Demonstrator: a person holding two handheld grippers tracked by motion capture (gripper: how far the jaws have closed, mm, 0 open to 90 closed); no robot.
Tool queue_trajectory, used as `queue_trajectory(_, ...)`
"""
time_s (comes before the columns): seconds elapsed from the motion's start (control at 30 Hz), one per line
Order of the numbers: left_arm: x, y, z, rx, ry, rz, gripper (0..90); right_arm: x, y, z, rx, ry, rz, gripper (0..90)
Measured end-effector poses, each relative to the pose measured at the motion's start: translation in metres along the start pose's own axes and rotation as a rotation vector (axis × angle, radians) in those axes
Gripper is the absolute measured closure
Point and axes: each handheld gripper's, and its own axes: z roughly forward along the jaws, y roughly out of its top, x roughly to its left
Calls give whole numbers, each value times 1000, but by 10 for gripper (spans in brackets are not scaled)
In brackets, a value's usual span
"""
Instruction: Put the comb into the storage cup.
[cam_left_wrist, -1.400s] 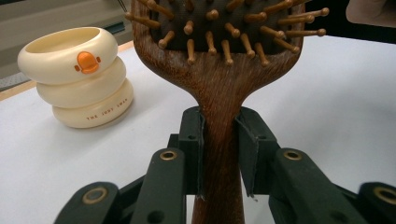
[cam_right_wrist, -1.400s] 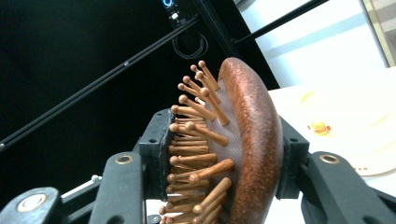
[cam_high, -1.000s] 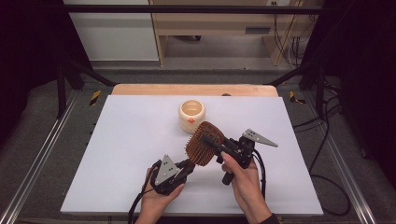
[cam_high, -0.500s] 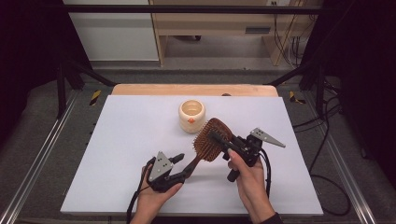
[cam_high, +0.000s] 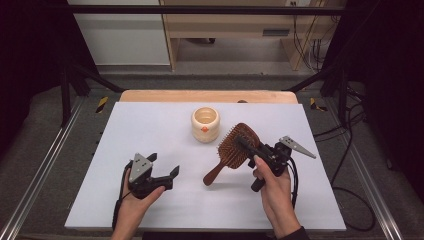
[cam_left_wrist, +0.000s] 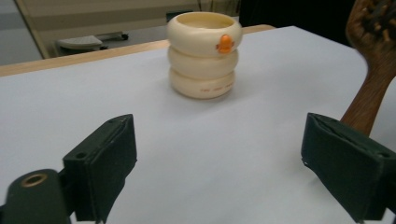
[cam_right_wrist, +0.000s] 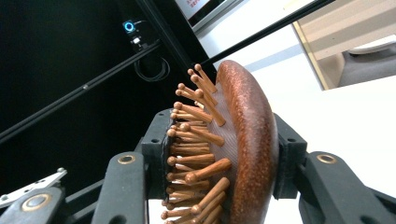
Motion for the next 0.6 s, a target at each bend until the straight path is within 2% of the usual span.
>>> queue_trajectory(0.13, 19, -4, -20, -6, 34, 21, 68, -1, 3, -1, 6, -17, -13, 516)
queue_trajectory(0.27, 39, -15, -39, -32, 77, -19, 59, -5, 10, 1, 8, -29, -22, 516)
queue_trajectory(0.37, 48, -27, -47, -31, 112, -44, 57, -5, 17, 3, 20, -37, -36, 515)
queue_trajectory(0.5, 53, -32, -47, -37, 146, -74, 58, -1, 30, 8, 28, -56, -62, 515)
queue_trajectory(0.6, 52, -33, -45, -43, 141, -55, 58, 2, 40, 13, 28, -66, -75, 515)
